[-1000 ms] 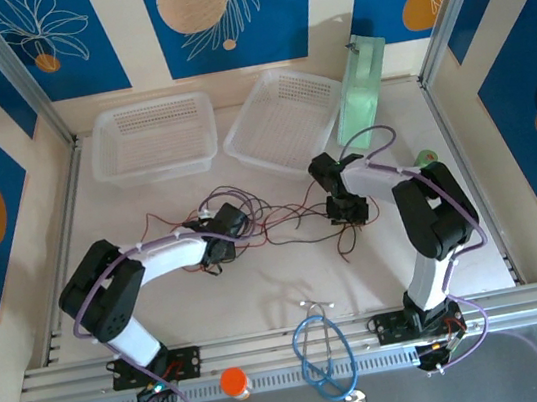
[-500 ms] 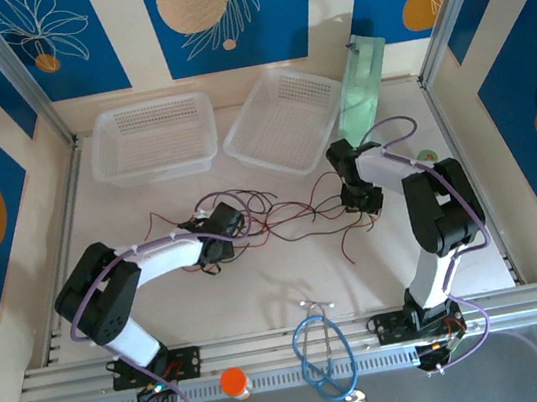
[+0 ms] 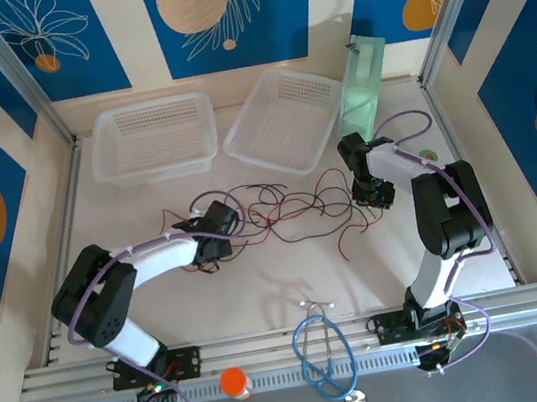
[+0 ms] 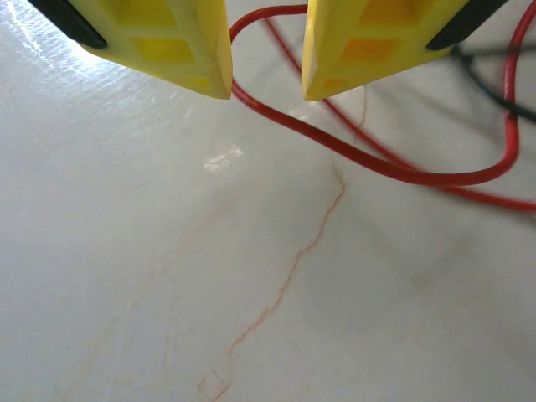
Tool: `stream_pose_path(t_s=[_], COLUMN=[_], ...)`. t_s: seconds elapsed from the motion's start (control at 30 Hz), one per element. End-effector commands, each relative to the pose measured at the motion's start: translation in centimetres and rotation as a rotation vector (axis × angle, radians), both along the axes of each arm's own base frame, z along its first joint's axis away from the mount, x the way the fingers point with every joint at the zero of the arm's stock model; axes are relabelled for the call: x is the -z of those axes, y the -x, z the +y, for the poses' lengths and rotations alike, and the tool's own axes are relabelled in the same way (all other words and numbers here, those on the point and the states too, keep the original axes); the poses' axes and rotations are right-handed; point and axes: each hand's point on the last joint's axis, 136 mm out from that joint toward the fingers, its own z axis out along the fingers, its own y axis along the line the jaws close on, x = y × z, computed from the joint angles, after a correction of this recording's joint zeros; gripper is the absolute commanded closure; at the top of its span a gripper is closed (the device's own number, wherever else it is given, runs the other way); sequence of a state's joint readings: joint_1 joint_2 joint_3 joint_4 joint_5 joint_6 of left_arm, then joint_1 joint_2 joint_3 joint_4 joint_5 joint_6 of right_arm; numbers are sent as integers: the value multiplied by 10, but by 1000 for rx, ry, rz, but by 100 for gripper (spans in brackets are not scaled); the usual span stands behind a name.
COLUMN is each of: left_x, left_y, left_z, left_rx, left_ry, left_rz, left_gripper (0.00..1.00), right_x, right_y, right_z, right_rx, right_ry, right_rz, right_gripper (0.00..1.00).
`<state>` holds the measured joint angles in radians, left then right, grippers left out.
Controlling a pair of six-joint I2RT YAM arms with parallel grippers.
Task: Untangle the cables
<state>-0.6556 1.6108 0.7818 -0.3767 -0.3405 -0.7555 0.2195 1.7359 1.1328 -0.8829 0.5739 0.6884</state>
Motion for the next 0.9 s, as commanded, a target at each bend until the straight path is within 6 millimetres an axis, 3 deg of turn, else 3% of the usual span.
stream_pose_path(t_s=[0.0, 0.23, 0.4, 0.6, 0.73, 0.87], left_x=[41, 22, -14, -65, -95, -127], left_y=[36, 18, -2, -18, -24, -26], left_z=[63, 39, 6, -33, -43, -43], left_rx=[-114, -61, 53, 180, 206, 228], left_ry=[-176, -66, 19, 138, 186, 206], left_rz=[157, 98, 33, -56, -115, -182], left_gripper=[100, 100, 94, 73, 52, 41], right_x=[-5, 5, -13, -43, -42, -39], right_y=[8, 15, 9, 12, 26, 30], right_z=[-9, 7, 32, 99, 151, 192], right_rx=[34, 14, -80, -359, -510, -581], right_ry=[34, 2, -44, -154, -294, -388], right_rz=[9, 34, -11, -82, -76, -64], right_gripper=[71, 71, 69, 61, 56, 55])
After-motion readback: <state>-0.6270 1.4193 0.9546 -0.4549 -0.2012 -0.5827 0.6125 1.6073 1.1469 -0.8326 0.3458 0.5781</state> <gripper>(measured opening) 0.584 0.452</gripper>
